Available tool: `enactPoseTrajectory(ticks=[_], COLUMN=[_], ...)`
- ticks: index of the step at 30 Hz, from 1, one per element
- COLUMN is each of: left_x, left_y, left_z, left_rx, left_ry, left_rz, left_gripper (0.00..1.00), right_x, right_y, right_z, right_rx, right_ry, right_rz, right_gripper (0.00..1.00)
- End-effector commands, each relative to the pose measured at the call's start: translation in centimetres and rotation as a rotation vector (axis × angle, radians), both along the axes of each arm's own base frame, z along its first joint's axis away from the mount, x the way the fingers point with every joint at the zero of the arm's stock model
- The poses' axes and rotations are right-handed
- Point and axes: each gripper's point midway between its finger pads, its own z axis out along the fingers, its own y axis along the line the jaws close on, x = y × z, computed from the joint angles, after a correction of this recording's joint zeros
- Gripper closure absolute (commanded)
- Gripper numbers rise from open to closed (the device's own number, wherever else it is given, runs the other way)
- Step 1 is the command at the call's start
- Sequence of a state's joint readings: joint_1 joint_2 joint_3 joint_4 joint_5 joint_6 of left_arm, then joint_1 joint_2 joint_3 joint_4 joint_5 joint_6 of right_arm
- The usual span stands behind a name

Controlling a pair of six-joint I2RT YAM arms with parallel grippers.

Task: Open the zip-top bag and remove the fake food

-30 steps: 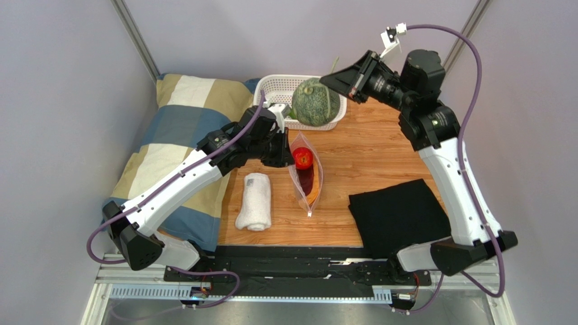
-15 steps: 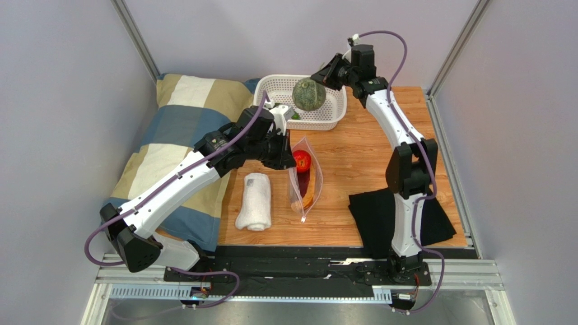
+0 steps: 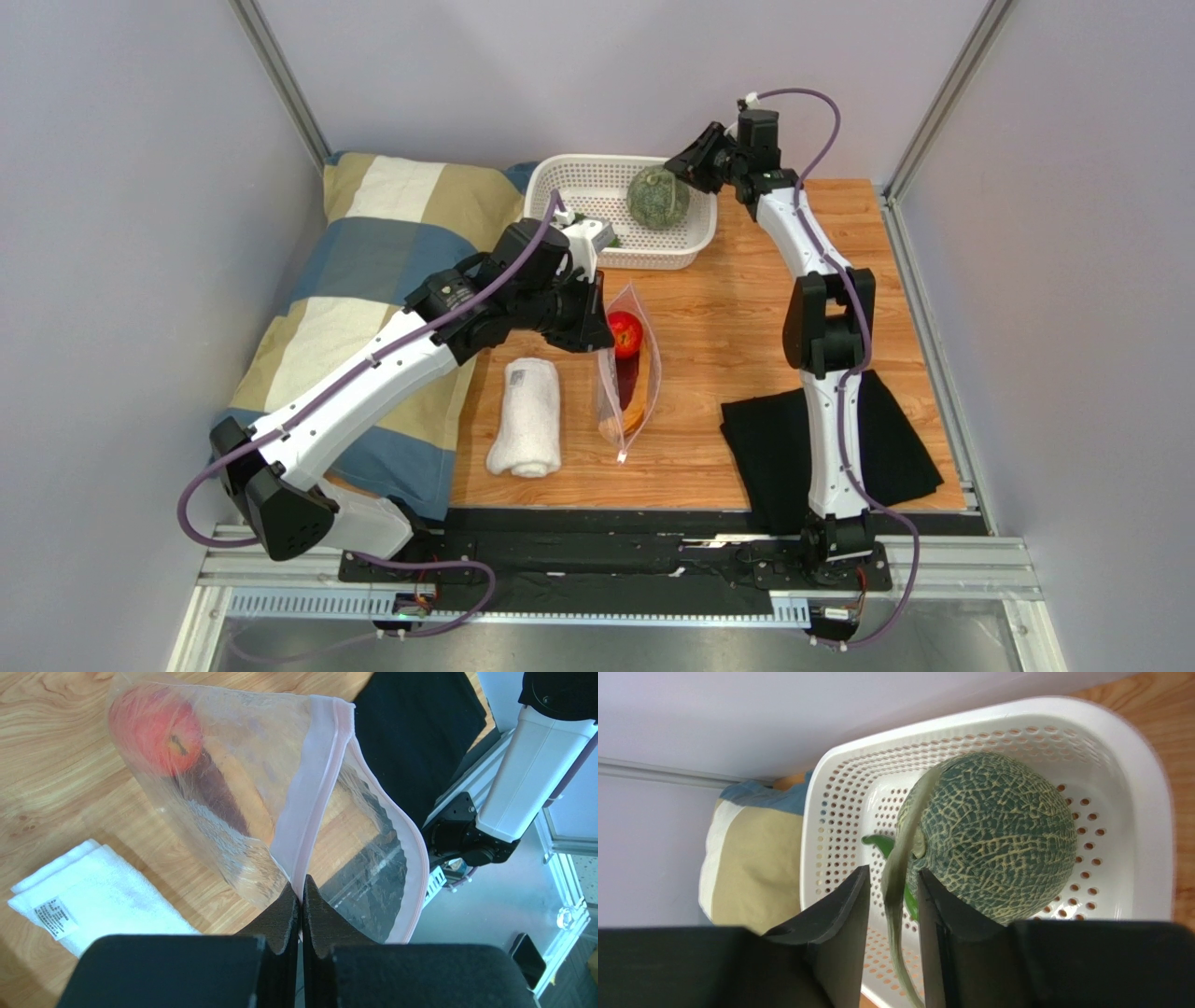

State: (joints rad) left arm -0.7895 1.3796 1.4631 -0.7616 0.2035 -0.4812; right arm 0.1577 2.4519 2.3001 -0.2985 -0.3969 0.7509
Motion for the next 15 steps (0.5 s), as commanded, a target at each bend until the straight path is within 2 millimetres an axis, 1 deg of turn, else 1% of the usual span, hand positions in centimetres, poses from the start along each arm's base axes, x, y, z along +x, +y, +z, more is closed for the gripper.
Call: enactPoseTrajectory(ticks=[1, 2, 3, 4, 5, 6, 7, 8, 9, 10, 11, 12, 13, 14, 15], left_x=[0.6, 0.6, 0.7, 0.7, 0.9, 0.9, 0.9, 1.1, 1.1, 1.0, 1.0, 0.9, 0.8, 0.8, 0.7], left_y=[-0.5, -0.7, -0.7, -0.8, -1.0, -1.2, -1.3, -1.5, -1.6, -1.8, -2.0, -2.0, -2.0, -2.0, -1.9], left_z=[1.6, 1.7, 1.7, 1.8, 2.0, 2.2, 2.4, 2.5, 2.6, 2.8, 3.0, 3.0, 3.1, 3.2, 3.3], left_rx=[-0.023, -0.025, -0.024, -0.027, -0.032, -0.036, -0.047, -0.053, -0.057, -0.067, -0.075, -0.076, -0.081, -0.079, -0.079], left_ry=[-0.047, -0.042, -0.041, -0.039, -0.039, -0.038, -0.034, -0.033, -0.024, -0.016, -0.018, -0.013, -0.012, -0.011, -0.010], left_rz=[-0.023, -0.027, -0.027, -0.024, -0.023, -0.024, -0.024, -0.023, -0.018, -0.024, -0.029, -0.031, -0.033, -0.033, -0.029], left_gripper=[1.00, 1.00, 1.00, 1.00, 1.00, 1.00, 1.00, 1.00, 1.00, 1.00, 1.00, 1.00, 1.00, 1.00, 1.00], right_x=[1.8, 1.9, 1.7, 1.7, 0.8, 0.0, -1.1, -2.9, -5.0, -7.4, -9.2, -11.0, -13.5, -16.4, -18.2], right_y=[-0.5, -0.8, -1.0, -1.2, -2.0, -2.5, -2.9, -4.0, -4.6, -5.3, -5.9, -6.4, -7.6, -8.1, -8.2], right_z=[2.8, 2.5, 2.8, 4.6, 3.9, 5.4, 6.2, 5.0, 8.5, 5.5, 6.2, 6.4, 8.9, 6.4, 6.0], right_rx=[0.028, 0.029, 0.028, 0.030, 0.020, 0.028, 0.032, 0.008, -0.026, -0.076, -0.112, -0.154, -0.208, -0.242, -0.258], right_ry=[-0.099, -0.084, -0.077, -0.093, -0.014, 0.002, 0.033, 0.135, 0.098, 0.219, 0.233, 0.257, 0.228, 0.332, 0.359], right_rz=[-0.026, -0.030, -0.032, -0.036, -0.047, -0.049, -0.041, -0.055, -0.050, -0.059, -0.061, -0.067, -0.101, -0.095, -0.089], right_gripper=[0.55, 0.48, 0.45, 0.33, 0.07, 0.05, 0.03, 0.00, 0.00, 0.00, 0.00, 0.00, 0.00, 0.00, 0.00])
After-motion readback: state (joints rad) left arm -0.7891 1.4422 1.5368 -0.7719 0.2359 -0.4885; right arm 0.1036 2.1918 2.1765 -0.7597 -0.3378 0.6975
